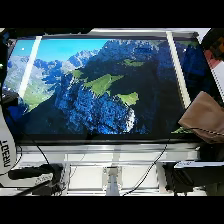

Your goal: Fold the clothes and pants, and hang the long-sleeved shirts on hangers.

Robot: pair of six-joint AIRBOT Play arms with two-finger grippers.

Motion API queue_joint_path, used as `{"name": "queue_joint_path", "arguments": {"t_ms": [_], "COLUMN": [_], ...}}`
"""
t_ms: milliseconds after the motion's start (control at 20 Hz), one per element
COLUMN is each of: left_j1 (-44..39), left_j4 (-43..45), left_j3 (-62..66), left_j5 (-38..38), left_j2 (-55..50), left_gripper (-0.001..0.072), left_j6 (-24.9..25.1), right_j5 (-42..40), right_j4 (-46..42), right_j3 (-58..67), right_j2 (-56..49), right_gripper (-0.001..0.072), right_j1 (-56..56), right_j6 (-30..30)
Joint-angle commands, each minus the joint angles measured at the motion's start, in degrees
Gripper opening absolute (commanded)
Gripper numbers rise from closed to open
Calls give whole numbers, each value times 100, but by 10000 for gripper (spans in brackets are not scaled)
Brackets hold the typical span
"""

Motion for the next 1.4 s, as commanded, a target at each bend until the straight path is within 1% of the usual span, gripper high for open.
{"name": "queue_joint_path", "arguments": {"t_ms": [0, 50, 100, 150, 200, 250, 300, 350, 400, 450, 500, 600, 650, 750, 850, 950, 1100, 1350], "left_j1": [9, 15, 26, 66, 114, 190, 297, 417, 546, 675, 835, 1102, 1239, 1478, 1644, 1709, 1709, 1709], "left_j4": [20, 109, 278, 448, 577, 605, 603, 603, 595, 588, 581, 584, 584, 584, 584, 581, 581, 584], "left_j3": [0, 0, 0, 0, 0, 0, 0, 0, 0, 0, 0, 0, 0, 0, 0, 0, 0, -9], "left_j5": [-2, -2, -2, -11, -31, -42, -76, -116, -181, -278, -422, -855, -1078, -1366, -1421, -1421, -1421, -1421], "left_j2": [-2, 0, 4, 4, 4, 4, 11, 20, 28, 44, 68, 151, 212, 328, 415, 446, 398, 321], "left_gripper": [359, 358, 358, 358, 358, 358, 358, 357, 358, 356, 316, 32, 20, 19, 19, 19, 20, 19], "left_j6": [44, 44, 42, 39, 37, 37, 37, 39, 37, 37, 31, 17, 17, 17, 17, 15, 17, 17], "right_j5": [120, 120, 122, 116, 83, 7, -68, -103, -48, 17, 33, 20, -11, -205, -581, -887, -1126, -1126], "right_j4": [-42, -35, 157, 713, 1648, 2944, 4164, 5300, 6109, 6546, 6732, 6763, 6760, 6618, 6260, 6052, 6063, 6063], "right_j3": [9, 109, 348, 610, 876, 1095, 1189, 1198, 1198, 1198, 1198, 1198, 1198, 1189, 1187, 1187, 1187, 1187], "right_j2": [238, 297, 315, 323, 328, 339, 378, 431, 483, 531, 586, 656, 660, 658, 658, 658, 658, 658], "right_gripper": [545, 545, 544, 536, 357, 74, 15, 14, 14, 13, 13, 13, 13, 14, 15, 15, 15, 15], "right_j1": [-33, -35, -35, -33, -33, 17, 122, 317, 603, 925, 1325, 2168, 2594, 3427, 4166, 4715, 5313, 5890], "right_j6": [116, 151, 358, 516, 520, 483, 400, 341, 234, 208, 179, 133, 46, 4, -210, -214, -214, -214]}}
